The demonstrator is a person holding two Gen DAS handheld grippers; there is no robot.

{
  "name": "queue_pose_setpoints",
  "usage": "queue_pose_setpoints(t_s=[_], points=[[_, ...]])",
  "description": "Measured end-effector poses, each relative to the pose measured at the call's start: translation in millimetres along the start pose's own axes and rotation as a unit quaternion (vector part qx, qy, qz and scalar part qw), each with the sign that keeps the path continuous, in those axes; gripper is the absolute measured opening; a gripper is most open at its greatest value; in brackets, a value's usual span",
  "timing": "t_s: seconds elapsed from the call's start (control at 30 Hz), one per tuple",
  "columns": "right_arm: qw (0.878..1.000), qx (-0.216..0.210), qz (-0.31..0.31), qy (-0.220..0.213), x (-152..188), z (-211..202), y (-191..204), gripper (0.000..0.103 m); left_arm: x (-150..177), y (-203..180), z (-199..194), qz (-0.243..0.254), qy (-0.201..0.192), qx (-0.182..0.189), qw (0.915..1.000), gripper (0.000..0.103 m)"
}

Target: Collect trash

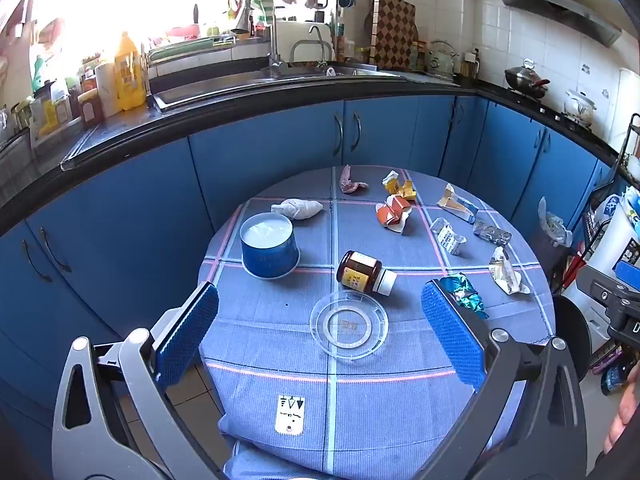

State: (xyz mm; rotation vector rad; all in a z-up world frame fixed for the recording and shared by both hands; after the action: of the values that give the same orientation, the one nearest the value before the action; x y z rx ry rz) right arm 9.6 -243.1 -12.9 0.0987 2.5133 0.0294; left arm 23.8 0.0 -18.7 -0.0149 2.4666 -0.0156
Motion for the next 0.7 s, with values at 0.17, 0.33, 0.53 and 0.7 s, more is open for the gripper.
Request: queue_pose_setpoints(t_s=[0.17, 0.33, 0.53, 0.7], points=[[1.000, 0.001, -0.001, 0.001, 0.1, -0.2, 0.3, 0.096, -0.3, -0.5, -0.6, 0.002, -0.001, -0.001, 1.0000, 0.100], [1.000, 0.000, 0.000, 0.000, 0.3, -0.4, 0.6, 0.096, -0.3, -0.6, -0.7, 0.002, -0.001, -0.001, 1.0000, 0.100], [1.000, 0.001, -0.001, 0.000, 0.2, -0.9, 0.6, 0.096, -0.5, -2.5, -2.5, 0.002, -0.001, -0.001, 1.0000, 0.100], [1.000, 0.001, -0.001, 0.000, 0.1, -1.8, 0.6, 0.096, -0.4, 0.0, -0.3, 0.001, 0.000, 0.000, 1.0000, 0.100]])
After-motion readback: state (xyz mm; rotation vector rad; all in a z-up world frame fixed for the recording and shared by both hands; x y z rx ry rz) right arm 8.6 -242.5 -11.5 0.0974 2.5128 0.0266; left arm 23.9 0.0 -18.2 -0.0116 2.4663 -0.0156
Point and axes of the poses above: each gripper's, at about its wrist camera, not at the fingertips, and z roughly the way its jaws point, y to its left, x to its underside, the point moved 3 cm from there along z, roughly the way its jaws point, and after that the axes turned 13 degrees about y, right-handed, at the moved point
